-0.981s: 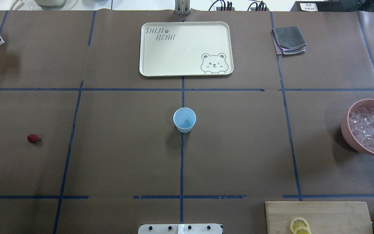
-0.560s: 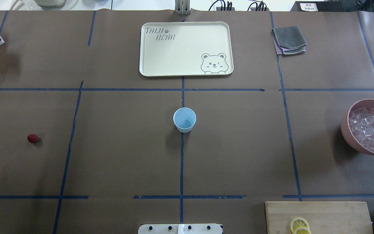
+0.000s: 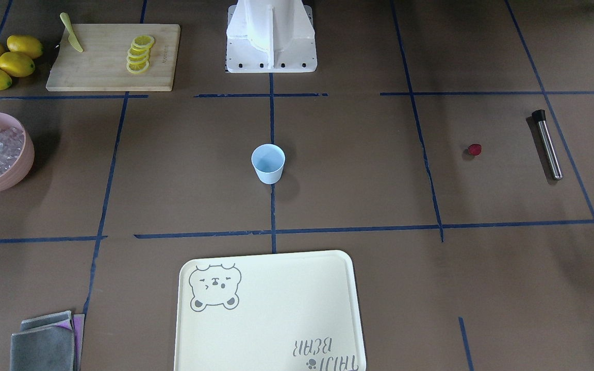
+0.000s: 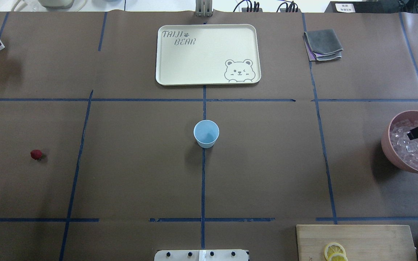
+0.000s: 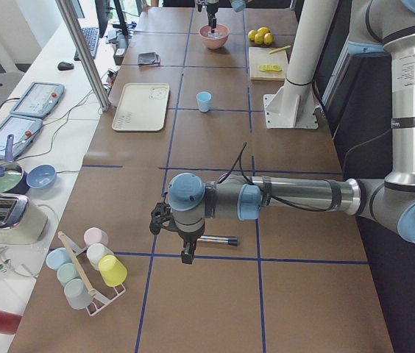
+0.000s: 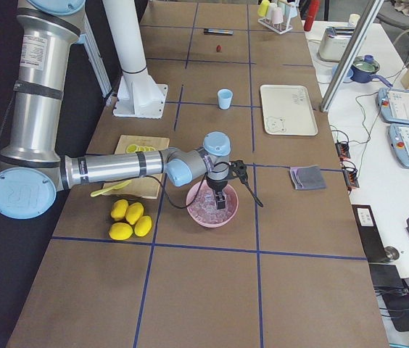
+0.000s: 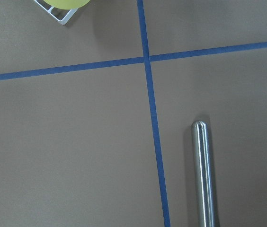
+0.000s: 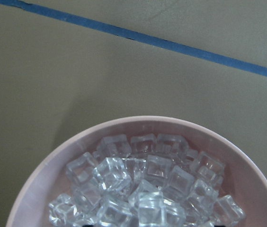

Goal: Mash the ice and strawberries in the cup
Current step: 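Lower the right gripper into the pink bowl and grasp an ice cube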

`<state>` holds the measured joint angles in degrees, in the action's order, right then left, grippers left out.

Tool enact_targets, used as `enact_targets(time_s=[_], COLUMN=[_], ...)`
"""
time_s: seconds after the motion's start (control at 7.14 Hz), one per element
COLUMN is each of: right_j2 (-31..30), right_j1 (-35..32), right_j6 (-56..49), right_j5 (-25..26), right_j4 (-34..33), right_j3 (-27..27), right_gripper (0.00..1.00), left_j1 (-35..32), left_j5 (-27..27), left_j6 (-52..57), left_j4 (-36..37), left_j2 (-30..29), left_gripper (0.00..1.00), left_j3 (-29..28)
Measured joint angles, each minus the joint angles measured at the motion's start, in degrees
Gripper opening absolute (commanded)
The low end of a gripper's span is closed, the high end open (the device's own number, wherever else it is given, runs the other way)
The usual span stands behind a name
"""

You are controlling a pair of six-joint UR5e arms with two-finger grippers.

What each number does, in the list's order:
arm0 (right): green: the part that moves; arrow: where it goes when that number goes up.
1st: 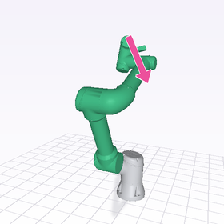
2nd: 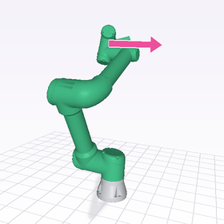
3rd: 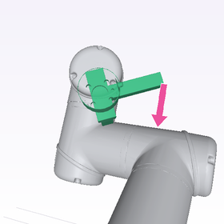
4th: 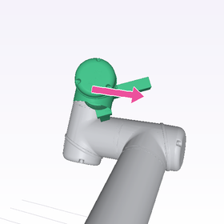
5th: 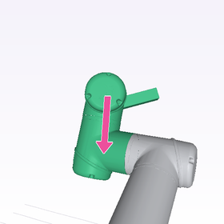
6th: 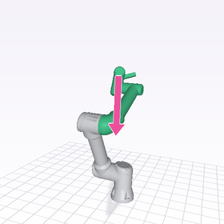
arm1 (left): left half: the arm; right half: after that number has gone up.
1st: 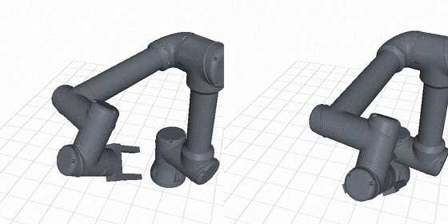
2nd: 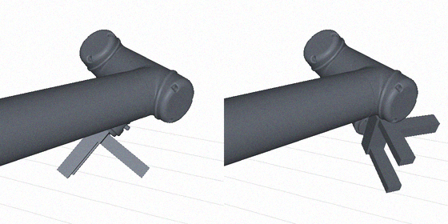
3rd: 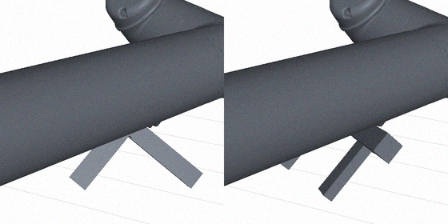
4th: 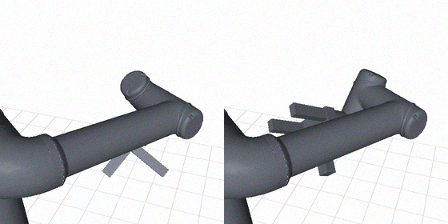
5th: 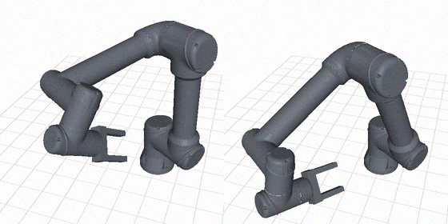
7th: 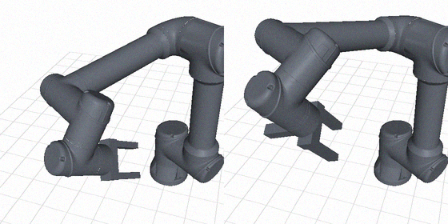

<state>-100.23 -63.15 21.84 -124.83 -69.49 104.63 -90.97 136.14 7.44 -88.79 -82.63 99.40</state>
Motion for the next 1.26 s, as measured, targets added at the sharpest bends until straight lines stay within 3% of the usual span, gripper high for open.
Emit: enact_targets(time_s=[0.14,0.28,0.56,0.7,0.84,1.26], right_j2=[0.7,1.3,1.9,1.9,1.8,1.7], right_j1=[0.5,0.8,1.0,0.9,0.9,0.9], right_j6=[0.1,0.1,0.3,0.4,0.4,0.4], right_j5=[0.4,0.5,0.5,0.4,0.3,0.0], right_j4=[0.0,0.0,0.0,0.0,0.0,0.0], right_j3=[-1.0,-1.9,-2.7,-2.7,-2.8,-2.0], right_gripper=[0.85,0.75,0.23,0.06,0.01,0.0], left_j1=[0.0,0.0,0.0,0.0,0.0,0.0], left_j5=[0.0,0.0,0.0,0.0,0.1,0.1], left_j6=[0.0,0.1,0.1,0.1,0.1,0.1], left_j4=[0.0,-0.1,-0.1,-0.1,-0.1,-0.1], left_j2=[0.0,0.0,0.0,0.0,0.0,0.0], left_gripper=[1.0,1.0,1.0,1.0,1.0,1.0], left_j3=[0.0,0.0,0.1,0.3,0.4,0.5])
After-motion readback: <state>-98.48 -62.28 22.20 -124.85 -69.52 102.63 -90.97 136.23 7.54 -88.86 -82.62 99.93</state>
